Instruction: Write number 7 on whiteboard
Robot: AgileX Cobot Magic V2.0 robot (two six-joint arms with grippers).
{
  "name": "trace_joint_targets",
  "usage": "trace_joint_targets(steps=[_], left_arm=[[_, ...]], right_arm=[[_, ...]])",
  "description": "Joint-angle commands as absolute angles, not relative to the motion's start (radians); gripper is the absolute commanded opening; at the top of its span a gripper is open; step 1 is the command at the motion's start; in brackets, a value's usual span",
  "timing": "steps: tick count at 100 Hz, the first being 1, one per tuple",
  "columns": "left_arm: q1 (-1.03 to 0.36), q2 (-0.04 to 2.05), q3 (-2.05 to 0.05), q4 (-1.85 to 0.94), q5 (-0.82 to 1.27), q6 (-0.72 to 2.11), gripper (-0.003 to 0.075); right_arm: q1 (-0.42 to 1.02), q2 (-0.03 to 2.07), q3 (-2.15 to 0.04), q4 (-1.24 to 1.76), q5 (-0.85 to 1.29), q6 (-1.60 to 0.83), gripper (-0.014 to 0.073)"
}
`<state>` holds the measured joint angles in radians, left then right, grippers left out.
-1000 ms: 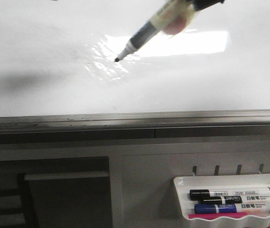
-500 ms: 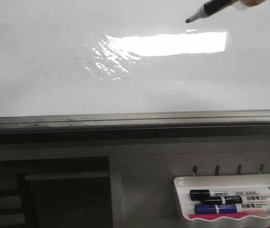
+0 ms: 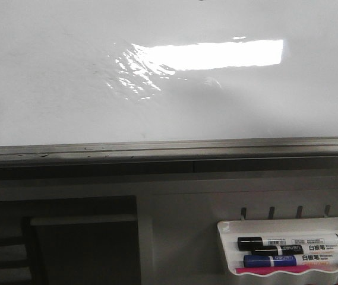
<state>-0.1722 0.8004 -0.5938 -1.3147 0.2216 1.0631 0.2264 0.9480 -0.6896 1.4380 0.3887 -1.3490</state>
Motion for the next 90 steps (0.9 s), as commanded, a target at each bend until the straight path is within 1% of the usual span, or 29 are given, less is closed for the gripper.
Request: trace_joint_targets(steps=[1,39,90], left_arm=[[-0.17,0.792,-0.62,-1.341,0.202,1.065,0.0398],[-0.17,0.792,-0.62,-1.341,0.194,1.065,0.0398],[-0.17,0.799,-0.62,-1.341,0.192,1.065,0.0398]], right_arm=[[0.226,0.99,-0.761,1.503,0.391,-1.405,-0.0063],[0.226,1.182,-0.883,1.515,0.461,-1.408,-0.0063],[0.226,1.234,-0.884,1.517,0.363,-1.422,-0.0062]])
